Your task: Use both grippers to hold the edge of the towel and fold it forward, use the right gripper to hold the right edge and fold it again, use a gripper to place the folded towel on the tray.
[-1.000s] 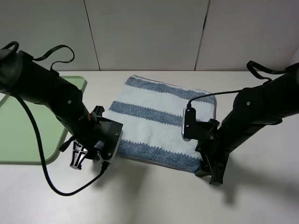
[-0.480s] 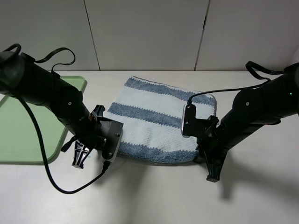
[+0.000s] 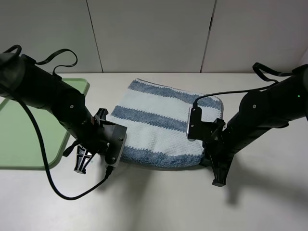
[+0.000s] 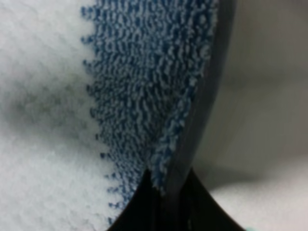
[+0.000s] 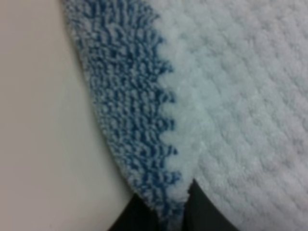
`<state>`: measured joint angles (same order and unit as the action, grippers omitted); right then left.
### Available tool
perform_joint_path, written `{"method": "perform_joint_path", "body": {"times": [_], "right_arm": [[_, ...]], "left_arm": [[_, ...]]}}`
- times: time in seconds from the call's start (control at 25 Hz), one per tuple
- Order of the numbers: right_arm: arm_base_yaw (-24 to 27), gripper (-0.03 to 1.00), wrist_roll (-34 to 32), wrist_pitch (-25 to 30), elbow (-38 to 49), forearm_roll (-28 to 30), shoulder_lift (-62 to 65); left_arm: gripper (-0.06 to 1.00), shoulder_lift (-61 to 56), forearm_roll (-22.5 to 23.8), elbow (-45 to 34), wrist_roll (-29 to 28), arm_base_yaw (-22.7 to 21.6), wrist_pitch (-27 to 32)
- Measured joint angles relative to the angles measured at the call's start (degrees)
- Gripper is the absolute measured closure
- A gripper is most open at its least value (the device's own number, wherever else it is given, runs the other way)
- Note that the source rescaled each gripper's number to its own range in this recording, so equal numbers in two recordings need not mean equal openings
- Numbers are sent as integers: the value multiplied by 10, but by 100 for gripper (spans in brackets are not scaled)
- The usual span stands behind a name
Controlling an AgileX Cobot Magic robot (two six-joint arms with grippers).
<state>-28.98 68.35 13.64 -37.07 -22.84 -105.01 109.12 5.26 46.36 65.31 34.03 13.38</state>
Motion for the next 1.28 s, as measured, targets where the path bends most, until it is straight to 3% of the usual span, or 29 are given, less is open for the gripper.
{"method": "perform_joint_path", "body": {"times": [0.6, 1.28], "right_arm": [[0, 97, -16, 60, 7, 9, 79], [0, 97, -66, 119, 7, 11, 168]], "left_arm": [[94, -54, -2, 15, -1, 0, 101], [94, -151, -2, 22, -42, 0, 191]]}}
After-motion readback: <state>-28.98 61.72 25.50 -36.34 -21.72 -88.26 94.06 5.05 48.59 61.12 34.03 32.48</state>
